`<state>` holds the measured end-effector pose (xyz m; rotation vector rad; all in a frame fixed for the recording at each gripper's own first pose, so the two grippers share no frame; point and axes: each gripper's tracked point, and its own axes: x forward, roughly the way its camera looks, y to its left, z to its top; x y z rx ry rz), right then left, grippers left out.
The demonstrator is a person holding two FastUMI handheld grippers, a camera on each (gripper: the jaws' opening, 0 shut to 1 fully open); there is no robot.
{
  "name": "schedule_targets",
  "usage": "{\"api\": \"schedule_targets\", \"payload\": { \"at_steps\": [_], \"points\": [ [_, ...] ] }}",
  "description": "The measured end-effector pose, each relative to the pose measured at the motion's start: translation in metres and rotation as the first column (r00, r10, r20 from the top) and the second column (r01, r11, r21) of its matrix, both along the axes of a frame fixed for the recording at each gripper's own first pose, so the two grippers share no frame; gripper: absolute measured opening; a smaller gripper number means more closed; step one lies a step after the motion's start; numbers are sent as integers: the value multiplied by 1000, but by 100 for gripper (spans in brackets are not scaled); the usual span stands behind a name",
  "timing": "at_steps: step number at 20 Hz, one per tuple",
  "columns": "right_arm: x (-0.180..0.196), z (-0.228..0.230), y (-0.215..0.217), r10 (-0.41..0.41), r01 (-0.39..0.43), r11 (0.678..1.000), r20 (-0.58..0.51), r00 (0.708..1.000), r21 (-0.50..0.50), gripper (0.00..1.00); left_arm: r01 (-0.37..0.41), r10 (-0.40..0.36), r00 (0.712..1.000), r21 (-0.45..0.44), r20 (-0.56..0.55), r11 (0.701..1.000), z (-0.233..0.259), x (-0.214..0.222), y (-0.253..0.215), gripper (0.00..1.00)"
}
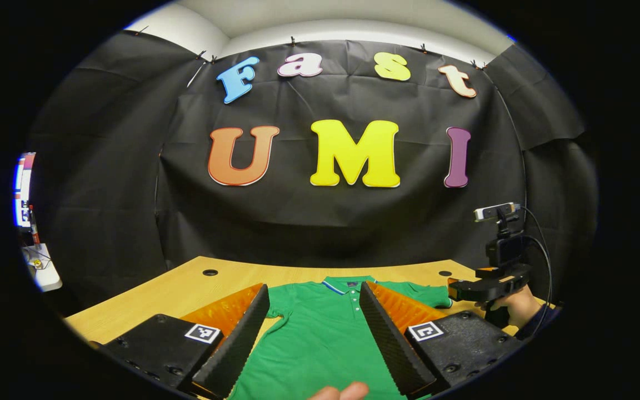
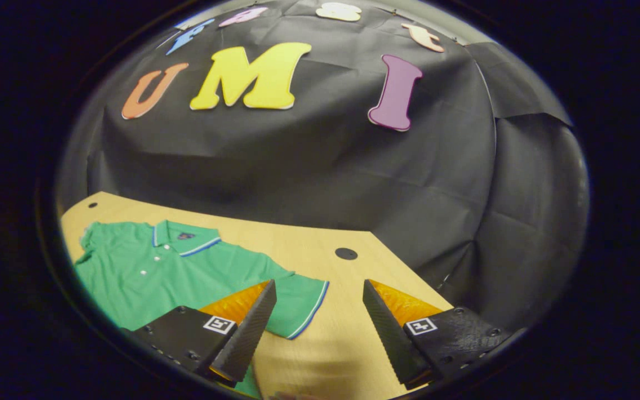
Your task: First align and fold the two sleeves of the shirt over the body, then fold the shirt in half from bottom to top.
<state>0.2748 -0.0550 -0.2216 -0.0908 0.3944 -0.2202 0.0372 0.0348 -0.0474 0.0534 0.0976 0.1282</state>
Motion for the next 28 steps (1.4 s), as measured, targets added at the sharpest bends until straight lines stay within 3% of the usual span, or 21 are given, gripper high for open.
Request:
{"api": "schedule_targets", "payload": {
  "at_steps": [5,8,9,11,14,16,18,20,23,28],
  "points": [
    [34,-50,0,-28,42,993,-122,992,113,94,-21,20,998,-25,-56,999,-21,10,9,100],
    [46,-64,-2,-37,70,980,-177,984,187,94,-34,35,997,8,-69,999,-28,14,13,100],
    [43,-74,1,-21,70,977,-237,971,202,95,-39,40,996,21,-74,999,-30,16,15,100],
    [49,-77,4,22,46,962,-247,969,268,93,-33,35,996,18,-81,999,-34,18,14,100],
    [52,-80,5,51,30,951,-253,966,307,75,-25,24,995,-1,-97,1000,-39,18,13,100],
    [54,-79,12,81,3,948,-249,965,318,34,-28,27,994,-6,-110,1000,-42,18,13,100],
    [57,-80,15,92,-11,951,-249,964,310,11,-33,32,993,-3,-113,999,-41,18,14,100],
    [57,-76,15,87,-8,957,-259,962,291,1,-37,38,994,6,-103,999,-39,19,14,100],
    [59,-59,16,75,-21,975,-241,968,221,0,-33,33,995,5,-92,999,-38,19,14,100],
    [63,-23,34,99,-64,980,-182,978,189,0,-41,40,991,-6,-127,999,-43,18,14,100]
  ]
}}
